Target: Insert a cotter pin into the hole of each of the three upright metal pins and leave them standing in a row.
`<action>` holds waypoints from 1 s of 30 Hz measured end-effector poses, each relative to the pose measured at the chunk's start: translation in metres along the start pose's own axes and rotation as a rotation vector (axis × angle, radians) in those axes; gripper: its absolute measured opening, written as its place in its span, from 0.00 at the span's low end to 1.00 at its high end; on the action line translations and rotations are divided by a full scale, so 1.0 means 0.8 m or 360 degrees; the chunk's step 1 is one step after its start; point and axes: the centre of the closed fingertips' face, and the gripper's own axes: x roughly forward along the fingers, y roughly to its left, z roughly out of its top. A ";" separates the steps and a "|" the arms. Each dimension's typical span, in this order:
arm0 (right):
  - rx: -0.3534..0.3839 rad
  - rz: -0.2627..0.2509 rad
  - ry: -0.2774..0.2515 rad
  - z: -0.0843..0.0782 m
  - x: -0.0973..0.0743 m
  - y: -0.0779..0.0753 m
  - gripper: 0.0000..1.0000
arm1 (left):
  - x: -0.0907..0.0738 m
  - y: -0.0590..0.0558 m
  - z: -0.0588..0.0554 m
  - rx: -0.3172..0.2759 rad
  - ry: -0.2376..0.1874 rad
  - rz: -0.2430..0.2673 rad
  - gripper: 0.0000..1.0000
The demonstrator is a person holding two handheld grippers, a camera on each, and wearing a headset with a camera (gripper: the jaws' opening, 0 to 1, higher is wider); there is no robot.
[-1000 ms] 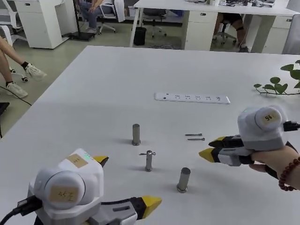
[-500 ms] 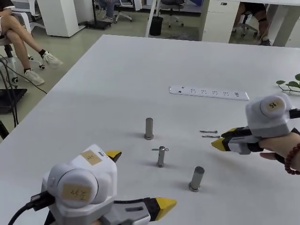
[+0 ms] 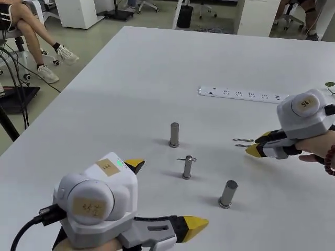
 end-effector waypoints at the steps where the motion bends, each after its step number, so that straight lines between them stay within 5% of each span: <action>1: -0.0012 0.0004 0.0008 0.000 0.002 -0.001 0.18 | 0.000 0.000 0.000 0.0000 0.0002 0.0001 0.94; 16: -0.0129 0.0075 0.0186 -0.001 0.016 -0.019 0.10 | 0.001 -0.002 -0.003 0.0018 0.0023 -0.0017 0.92; 30: -0.0227 0.0187 0.0347 -0.009 0.018 -0.016 0.05 | 0.001 0.000 -0.002 0.0023 0.0021 -0.0009 0.90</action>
